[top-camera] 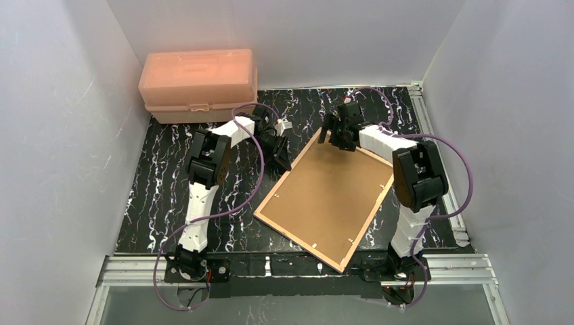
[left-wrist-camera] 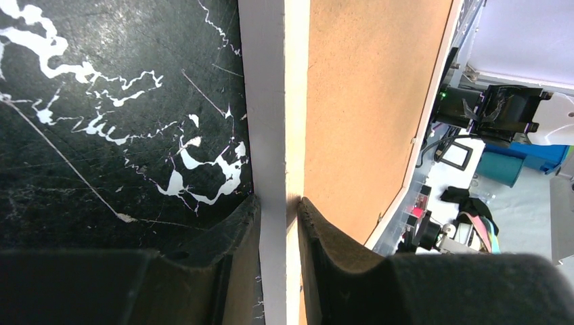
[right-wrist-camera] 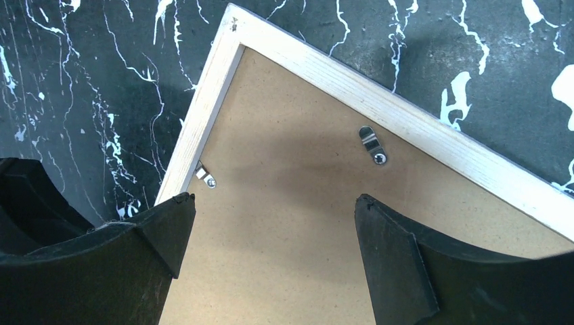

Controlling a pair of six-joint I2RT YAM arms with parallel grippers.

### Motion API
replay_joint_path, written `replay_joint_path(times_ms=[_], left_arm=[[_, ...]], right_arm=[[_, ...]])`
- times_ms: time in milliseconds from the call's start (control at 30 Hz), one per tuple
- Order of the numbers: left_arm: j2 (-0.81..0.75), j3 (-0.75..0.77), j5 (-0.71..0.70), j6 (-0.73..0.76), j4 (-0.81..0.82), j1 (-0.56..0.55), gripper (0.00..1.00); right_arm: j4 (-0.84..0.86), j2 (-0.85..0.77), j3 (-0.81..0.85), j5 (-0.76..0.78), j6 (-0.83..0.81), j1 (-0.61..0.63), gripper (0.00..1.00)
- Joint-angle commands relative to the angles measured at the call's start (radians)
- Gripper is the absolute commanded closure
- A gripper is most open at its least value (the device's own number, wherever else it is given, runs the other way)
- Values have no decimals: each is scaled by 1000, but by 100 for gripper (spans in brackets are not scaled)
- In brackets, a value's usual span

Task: Put the photo into the frame
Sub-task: Install the photo frame at the center of the board.

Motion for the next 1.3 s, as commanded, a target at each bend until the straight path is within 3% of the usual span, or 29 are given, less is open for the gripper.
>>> replay_joint_path(times_ms=[0, 1267], left_arm=[[-14, -40, -98, 46, -30, -25, 76], [-23, -72, -110, 69, -27, -37, 80]], right_arm=[[-3, 22, 57, 37, -22, 11, 4], [96, 80, 44, 126, -36, 10, 5]])
